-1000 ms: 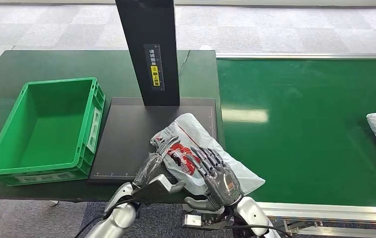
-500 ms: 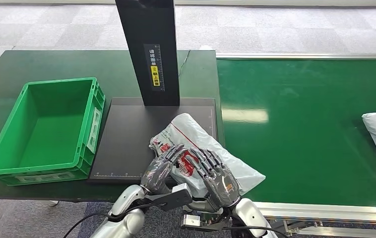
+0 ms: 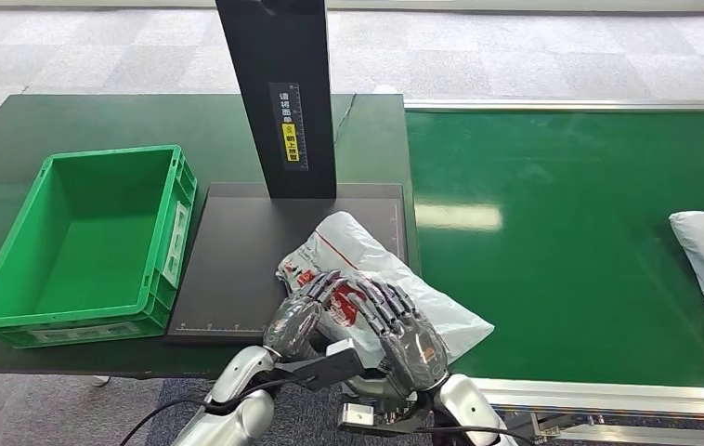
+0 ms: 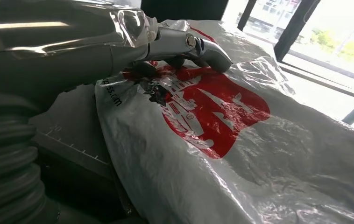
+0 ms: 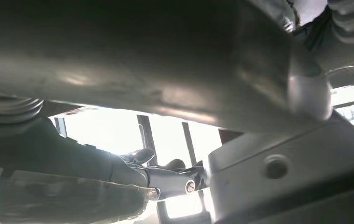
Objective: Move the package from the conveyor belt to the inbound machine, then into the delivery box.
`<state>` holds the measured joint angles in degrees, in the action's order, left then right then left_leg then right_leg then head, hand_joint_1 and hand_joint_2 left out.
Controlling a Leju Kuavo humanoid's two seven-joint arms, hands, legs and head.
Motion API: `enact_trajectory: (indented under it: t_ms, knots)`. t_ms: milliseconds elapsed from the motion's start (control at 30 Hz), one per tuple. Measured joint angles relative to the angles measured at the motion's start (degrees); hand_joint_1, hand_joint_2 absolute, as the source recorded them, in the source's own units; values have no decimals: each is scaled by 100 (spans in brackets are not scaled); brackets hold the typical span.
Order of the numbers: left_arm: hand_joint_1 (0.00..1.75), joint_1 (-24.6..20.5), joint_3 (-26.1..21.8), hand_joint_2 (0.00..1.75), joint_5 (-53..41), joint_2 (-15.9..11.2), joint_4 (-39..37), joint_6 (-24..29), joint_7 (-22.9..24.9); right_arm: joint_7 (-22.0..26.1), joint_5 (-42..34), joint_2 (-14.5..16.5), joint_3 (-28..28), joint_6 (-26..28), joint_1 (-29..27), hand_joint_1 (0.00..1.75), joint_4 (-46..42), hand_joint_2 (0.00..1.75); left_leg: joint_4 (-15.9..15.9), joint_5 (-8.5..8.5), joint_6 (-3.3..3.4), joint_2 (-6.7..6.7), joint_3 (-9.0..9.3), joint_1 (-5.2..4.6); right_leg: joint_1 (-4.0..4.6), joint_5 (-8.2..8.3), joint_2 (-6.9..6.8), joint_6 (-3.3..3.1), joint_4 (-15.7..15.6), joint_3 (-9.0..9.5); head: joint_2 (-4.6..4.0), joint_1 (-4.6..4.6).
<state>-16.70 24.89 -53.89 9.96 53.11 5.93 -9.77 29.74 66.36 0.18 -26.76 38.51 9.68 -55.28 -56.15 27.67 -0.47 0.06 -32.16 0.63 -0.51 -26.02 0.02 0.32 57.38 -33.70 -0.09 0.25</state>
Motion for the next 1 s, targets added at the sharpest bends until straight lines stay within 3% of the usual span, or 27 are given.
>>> enact_trajectory:
  t_ms: [67,100,467,700,1000]
  knots:
    - [168,16,-91,175,-3,30,8,1,47,-25,-3,-13,-5,-26,-29,0,-26,0,0,0,0,0,0,0,0,0,0,0,0,0,0,-1]
    - [174,29,-137,175,3,46,22,8,63,-35,-5,-19,-5,-44,-45,0,-42,0,0,0,0,0,0,0,0,0,0,0,0,0,0,-1]
    - [175,172,-509,175,208,141,371,161,51,-109,-26,-42,-6,-156,-182,0,-231,0,0,0,0,0,1,0,0,0,0,0,0,2,0,0]
    - [175,192,-601,175,341,146,380,256,22,-78,-331,-42,0,54,-212,0,-379,0,0,0,0,0,2,0,0,0,0,0,0,2,0,0]
    - [175,345,-832,175,910,201,654,844,-349,113,-371,-8,258,130,-455,0,-847,0,0,0,0,0,0,0,0,0,0,0,0,0,0,0]
